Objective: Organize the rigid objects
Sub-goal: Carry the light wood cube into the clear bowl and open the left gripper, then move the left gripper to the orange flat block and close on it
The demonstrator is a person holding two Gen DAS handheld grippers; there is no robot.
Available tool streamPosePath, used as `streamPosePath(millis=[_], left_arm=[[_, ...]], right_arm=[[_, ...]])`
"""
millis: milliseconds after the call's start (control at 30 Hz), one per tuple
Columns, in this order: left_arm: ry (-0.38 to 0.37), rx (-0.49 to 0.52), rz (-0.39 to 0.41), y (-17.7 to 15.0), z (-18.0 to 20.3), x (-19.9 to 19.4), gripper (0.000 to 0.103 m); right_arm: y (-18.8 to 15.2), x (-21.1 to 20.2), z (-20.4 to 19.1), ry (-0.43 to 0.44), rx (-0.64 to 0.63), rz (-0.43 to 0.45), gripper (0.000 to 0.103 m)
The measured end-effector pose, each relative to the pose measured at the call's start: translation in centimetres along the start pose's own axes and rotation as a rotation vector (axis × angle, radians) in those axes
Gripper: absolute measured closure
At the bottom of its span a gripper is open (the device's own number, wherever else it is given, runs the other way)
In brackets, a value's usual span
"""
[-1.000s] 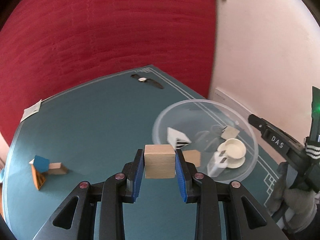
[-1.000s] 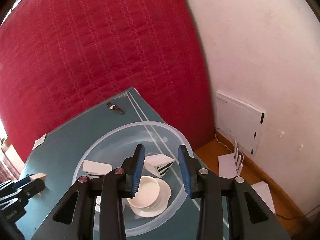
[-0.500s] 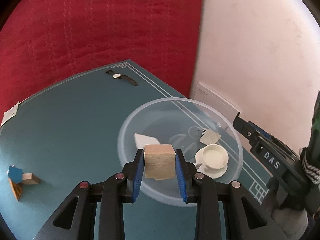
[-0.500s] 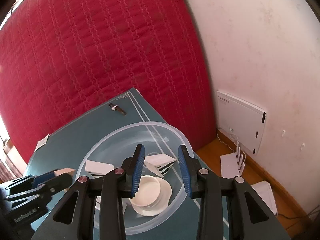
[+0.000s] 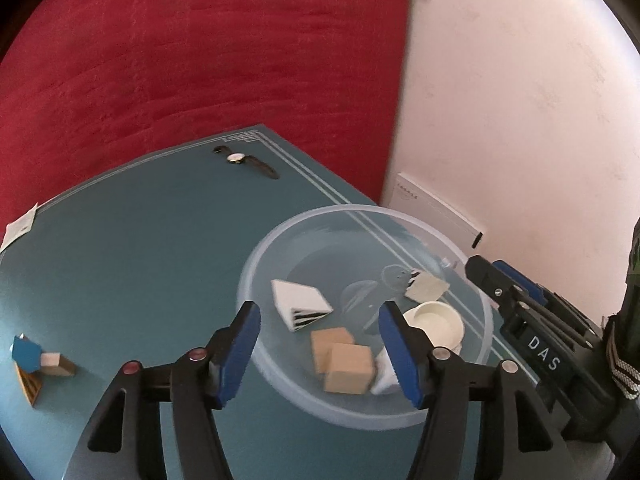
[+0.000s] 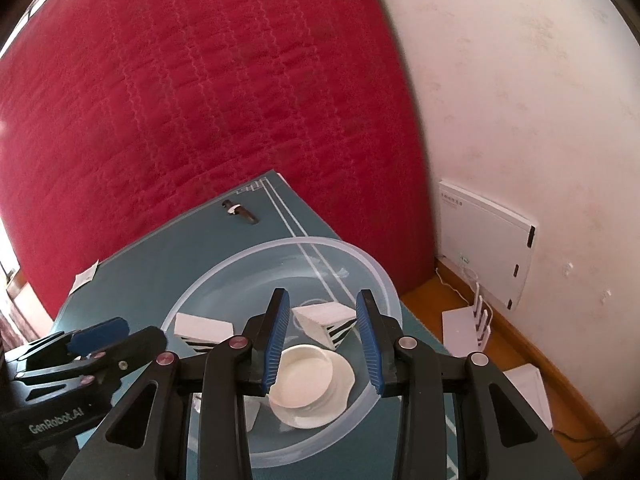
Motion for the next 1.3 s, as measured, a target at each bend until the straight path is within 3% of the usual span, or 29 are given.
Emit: streamPosePath(millis=[200, 600, 667, 733, 1133, 1300], left_arm=[[0.055, -0.063, 0.018, -1.0, -2.4, -1.5, 0.022], [0.238, -0.160, 0.051, -4.4, -9.5, -4.9, 0.015], [0.264, -0.191, 0.055, -5.0, -10.9, -5.6, 0.012], [0.297, -0.210, 0.056, -5.7, -12.1, -6.1, 0.011], [0.549, -0.261, 0.016, -10.9, -20.0, -9.2, 0.009], [0.599, -0.270, -0.023, -12.7, -22.5, -9.1, 0.009]], right_arm=[[-0.6, -0.1, -1.0, -0.010, -0.048, 0.010, 0.067], [-2.0, -0.6, -3.3, -0.024, -0.150, 0.031, 0.066], [-2.3, -0.8, -3.8, -0.020, -0.167, 0.033, 0.060], [-2.6, -1.1, -4.2, -0.017, -0.177, 0.036, 0.051], [-3.8, -1.9, -5.6, -0.008, -0.215, 0.034, 0.050], [-4.2, -2.5, -6.5, -0.008, -0.236, 0.052, 0.050]])
Point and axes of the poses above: each gripper's, at about its wrist camera, not at the fingertips, and x roughly the way its jaws point, z to its right, y to its top, the point moved 2 cm from there along x, roughly the way its jaws point, and after that the axes turned 6 degrees about x, right-handed, at the moved point
